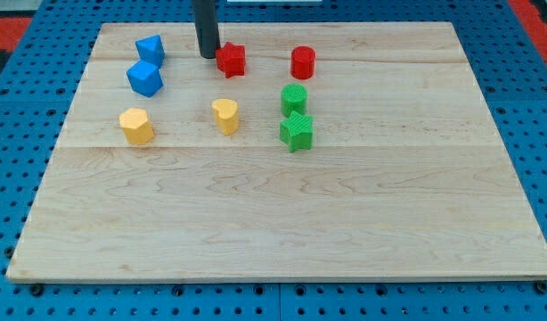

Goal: Move the red star to the top left of the red circle

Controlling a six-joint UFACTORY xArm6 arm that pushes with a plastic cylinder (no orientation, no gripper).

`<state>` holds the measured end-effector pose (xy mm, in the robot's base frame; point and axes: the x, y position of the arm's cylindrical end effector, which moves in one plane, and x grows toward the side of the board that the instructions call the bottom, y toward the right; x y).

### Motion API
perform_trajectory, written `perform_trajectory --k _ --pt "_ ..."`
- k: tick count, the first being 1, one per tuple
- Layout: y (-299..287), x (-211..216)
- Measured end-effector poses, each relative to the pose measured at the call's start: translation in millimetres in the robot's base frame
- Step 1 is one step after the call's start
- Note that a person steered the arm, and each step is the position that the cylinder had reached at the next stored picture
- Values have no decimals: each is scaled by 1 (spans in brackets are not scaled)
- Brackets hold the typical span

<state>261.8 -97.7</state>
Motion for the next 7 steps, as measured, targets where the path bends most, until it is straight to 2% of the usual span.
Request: perform_trajectory --k 4,5,7 --pt "-1 -2" --pt "-12 35" --pt "-7 52"
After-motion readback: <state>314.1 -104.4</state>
